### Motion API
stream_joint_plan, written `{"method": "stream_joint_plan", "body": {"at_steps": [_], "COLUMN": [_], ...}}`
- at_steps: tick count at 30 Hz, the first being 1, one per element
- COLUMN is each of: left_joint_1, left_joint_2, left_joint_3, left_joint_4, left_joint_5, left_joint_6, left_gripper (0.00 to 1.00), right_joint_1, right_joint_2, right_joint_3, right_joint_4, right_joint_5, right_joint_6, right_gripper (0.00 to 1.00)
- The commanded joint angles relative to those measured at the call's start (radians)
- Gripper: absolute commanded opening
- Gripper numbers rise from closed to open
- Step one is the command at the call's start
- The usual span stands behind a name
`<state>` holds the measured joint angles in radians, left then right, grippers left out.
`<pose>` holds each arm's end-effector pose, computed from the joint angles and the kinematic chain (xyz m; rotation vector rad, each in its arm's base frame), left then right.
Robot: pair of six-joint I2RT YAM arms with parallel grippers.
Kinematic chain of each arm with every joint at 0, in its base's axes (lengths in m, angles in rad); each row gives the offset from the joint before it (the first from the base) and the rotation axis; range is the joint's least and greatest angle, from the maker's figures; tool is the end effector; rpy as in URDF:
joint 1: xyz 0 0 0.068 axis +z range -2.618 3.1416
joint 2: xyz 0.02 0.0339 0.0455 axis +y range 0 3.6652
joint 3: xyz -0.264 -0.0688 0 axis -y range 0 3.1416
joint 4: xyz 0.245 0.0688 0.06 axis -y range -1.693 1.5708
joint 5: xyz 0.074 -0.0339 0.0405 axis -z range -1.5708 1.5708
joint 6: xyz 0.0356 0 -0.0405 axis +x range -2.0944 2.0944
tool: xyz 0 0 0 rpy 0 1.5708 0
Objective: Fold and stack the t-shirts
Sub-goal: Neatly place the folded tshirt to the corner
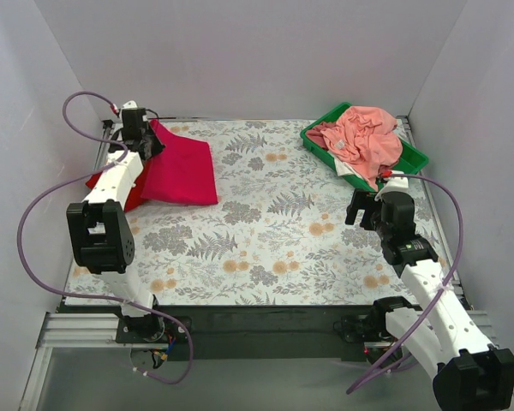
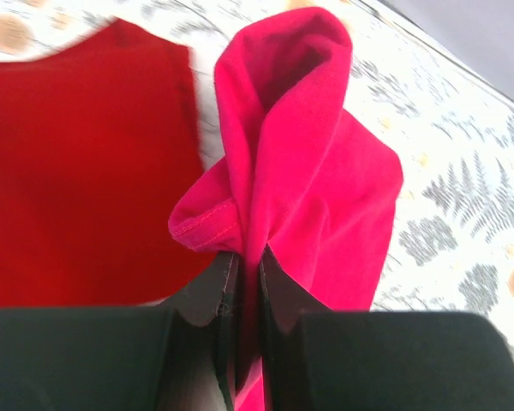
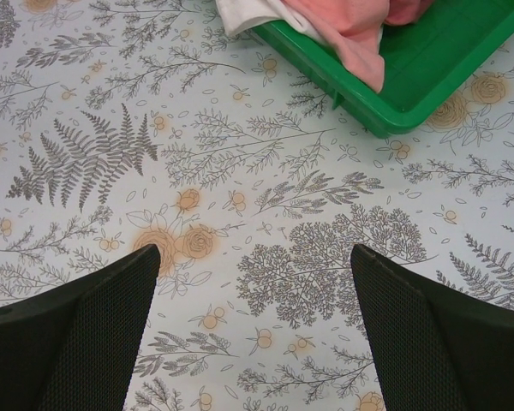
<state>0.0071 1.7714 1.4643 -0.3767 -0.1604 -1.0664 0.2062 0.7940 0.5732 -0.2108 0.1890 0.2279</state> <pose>0.4088 0.0086 0.2864 -1.2362 1.9079 -0.3877 0.1835 0.0316 0.2611 0.1425 1.9902 0.0903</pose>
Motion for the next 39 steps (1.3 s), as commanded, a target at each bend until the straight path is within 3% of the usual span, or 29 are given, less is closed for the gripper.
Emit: {"method": "stream_joint_plan", "body": {"at_steps": [1,6,18,26,32,35,39], "left_joint_1": [0.066,0.128,0.206,0.292,0.31,0.31,0.314], "left_joint_2": [-0.041,-0.006,0.011,-0.024,0.045,0.065,0.068], "left_joint_3": [0.063,0.148,0.24,0.12,0.036,-0.005,-0.087], "left_joint_4": [-0.001,-0.01,-0.067,-0.007,-0.033,-0.097,-0.076], "left_joint_5": [-0.007,0.061,0.007,0.044,-0.161,-0.361,-0.395], "left_joint_6": [0.032,0.026,-0.001,-0.038,-0.154,-0.252,-0.341], "left_gripper": [0.0,0.0,0.0,0.0,0.0,0.0,0.0], "right_joint_1": [-0.005,-0.005,-0.008,-0.01,-0.01,-0.011,-0.011], "right_joint_2": [0.008,0.024,0.033,0.047,0.062,0.068,0.076], "right_joint_3": [-0.003,0.002,0.002,0.005,0.005,0.005,0.007], "right_joint_4": [0.019,0.019,0.019,0.019,0.021,0.021,0.019], "right_joint_5": [0.024,0.021,0.015,0.006,-0.002,-0.006,-0.014], "right_joint_6": [-0.013,-0.016,-0.015,-0.016,-0.018,-0.018,-0.018], "right_gripper": [0.98,0.98,0.98,0.98,0.98,0.98,0.98]}}
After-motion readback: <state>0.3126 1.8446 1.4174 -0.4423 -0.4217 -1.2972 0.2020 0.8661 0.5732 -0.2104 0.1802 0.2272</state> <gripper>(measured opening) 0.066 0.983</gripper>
